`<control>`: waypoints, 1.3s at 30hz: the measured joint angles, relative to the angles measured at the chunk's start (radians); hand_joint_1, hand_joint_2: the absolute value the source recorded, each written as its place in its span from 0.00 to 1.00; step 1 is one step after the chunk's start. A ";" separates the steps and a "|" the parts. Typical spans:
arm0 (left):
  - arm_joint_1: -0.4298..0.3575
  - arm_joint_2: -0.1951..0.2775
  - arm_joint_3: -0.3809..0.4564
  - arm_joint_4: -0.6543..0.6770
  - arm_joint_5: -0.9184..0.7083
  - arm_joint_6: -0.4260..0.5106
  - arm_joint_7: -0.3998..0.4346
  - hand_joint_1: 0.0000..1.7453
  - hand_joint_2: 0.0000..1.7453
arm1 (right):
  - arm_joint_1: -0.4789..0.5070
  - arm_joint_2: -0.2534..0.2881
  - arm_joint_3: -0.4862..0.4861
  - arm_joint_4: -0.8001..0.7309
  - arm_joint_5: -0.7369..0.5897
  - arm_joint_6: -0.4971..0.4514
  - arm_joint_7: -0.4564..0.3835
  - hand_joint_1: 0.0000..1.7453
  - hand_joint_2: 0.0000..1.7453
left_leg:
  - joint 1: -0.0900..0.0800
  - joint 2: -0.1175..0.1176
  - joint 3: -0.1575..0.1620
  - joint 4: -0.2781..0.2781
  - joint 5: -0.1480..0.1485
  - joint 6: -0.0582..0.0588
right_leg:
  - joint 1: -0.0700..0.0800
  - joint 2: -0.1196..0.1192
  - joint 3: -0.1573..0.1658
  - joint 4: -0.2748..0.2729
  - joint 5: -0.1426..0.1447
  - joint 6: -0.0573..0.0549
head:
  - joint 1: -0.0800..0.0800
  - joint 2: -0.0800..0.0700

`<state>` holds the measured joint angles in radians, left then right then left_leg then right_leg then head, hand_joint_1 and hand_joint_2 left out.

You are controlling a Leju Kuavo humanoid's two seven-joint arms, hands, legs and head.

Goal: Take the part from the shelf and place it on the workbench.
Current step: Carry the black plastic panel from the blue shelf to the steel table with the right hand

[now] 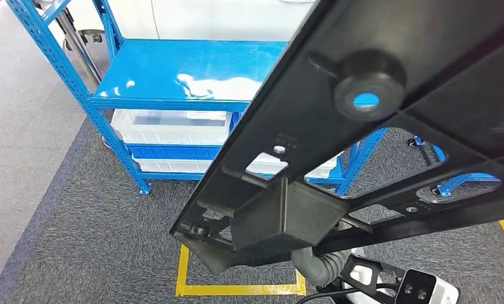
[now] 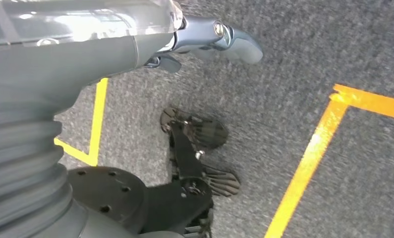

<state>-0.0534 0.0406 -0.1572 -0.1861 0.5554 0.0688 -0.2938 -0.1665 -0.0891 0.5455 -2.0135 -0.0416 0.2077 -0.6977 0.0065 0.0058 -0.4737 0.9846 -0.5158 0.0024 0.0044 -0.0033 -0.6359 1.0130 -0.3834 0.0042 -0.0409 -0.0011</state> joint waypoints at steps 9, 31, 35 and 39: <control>0.012 -0.010 -0.003 0.000 0.004 0.007 0.012 0.00 1.00 | 0.025 -0.034 0.001 -0.024 -0.014 0.069 0.000 1.00 1.00 | 0.001 0.058 -0.044 0.006 0.037 0.021 | -0.012 -0.009 -0.035 0.193 -0.116 0.028 | 0.000 0.000; 0.001 0.007 -0.034 0.002 -0.057 0.130 0.031 0.00 1.00 | -0.011 -0.100 0.058 -0.118 0.051 -0.209 0.000 1.00 1.00 | 0.009 -0.041 -0.059 0.021 0.037 -0.001 | -0.007 0.115 0.023 0.010 -0.037 0.001 | 0.000 0.000; 0.002 0.015 -0.045 0.002 -0.068 0.143 0.045 0.00 1.00 | -0.027 -0.124 0.094 -0.137 0.073 -0.264 0.000 1.00 1.00 | 0.009 0.006 -0.062 0.015 0.045 0.016 | -0.007 0.028 -0.065 0.200 -0.146 0.015 | 0.001 0.000; 0.002 0.018 -0.047 0.002 -0.072 0.142 0.050 0.00 1.00 | -0.030 -0.139 0.117 -0.140 0.080 -0.286 0.000 1.00 1.00 | 0.006 0.053 -0.063 0.017 0.043 0.014 | -0.012 0.000 -0.069 0.233 -0.132 0.017 | 0.000 0.000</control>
<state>-0.0519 0.0584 -0.2047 -0.1839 0.4830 0.2109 -0.2440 -0.1970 -0.2279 0.6626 -2.1537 0.0381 -0.0784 -0.6976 0.0124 0.0587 -0.5368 1.0021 -0.4732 0.0166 -0.0080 -0.0028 -0.7048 1.2465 -0.5150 0.0215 -0.0404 -0.0010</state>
